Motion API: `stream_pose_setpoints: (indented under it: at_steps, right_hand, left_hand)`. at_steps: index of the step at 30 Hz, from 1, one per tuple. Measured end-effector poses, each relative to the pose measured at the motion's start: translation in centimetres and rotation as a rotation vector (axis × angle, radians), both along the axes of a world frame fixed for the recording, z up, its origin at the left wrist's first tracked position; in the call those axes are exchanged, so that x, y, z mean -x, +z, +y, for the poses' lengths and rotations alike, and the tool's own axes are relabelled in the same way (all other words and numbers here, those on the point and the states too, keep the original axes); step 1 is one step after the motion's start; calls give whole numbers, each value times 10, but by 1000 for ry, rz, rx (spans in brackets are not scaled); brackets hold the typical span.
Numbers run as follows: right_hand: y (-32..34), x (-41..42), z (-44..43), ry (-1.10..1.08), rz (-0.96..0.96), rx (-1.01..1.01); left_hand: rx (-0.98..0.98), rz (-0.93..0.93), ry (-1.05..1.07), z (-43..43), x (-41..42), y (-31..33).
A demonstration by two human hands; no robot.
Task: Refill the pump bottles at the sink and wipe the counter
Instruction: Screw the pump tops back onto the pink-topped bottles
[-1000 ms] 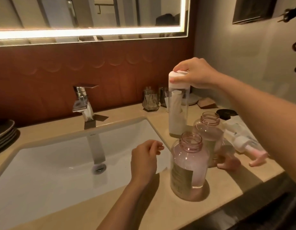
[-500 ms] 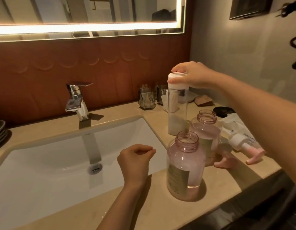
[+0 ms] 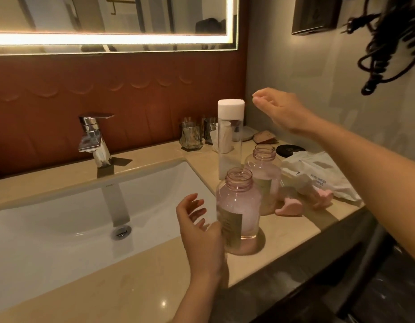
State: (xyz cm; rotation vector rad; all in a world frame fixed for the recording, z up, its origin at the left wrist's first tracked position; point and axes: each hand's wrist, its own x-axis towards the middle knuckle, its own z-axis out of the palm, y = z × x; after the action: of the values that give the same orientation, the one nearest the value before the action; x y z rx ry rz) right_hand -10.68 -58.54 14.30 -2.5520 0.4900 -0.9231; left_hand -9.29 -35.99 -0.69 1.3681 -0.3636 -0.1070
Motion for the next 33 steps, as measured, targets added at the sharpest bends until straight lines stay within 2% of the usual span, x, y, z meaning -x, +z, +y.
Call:
stream_pose_setpoints:
  at_steps: [4,7,11,13,21,25,33]
  right_hand:
    - [-23,49,-6,-127,-56,186]
    - [-53,78,-10,-204,24,355]
    - [-94,100,-8,-64,203,705]
    - [-109,104,-11,8,232,802]
    - [-130,97,-12,141,304,978]
    - [-135,96,-15,92,352,998]
    - [-140,100,-11,120,286,969]
  left_hand:
    - [-113,-139,-239,3,13,-11]
    - [-216,-219,-329,4,18,-10]
    - [-320,-292,-313,2,19,-11]
    - [-352,-311,-284,2,18,-12]
    - [-388,-381,-233,-3,14,-18]
    - [-412,-390,-238,-3,12,-19]
    - [-460,-403,-240,-4,11,-19]
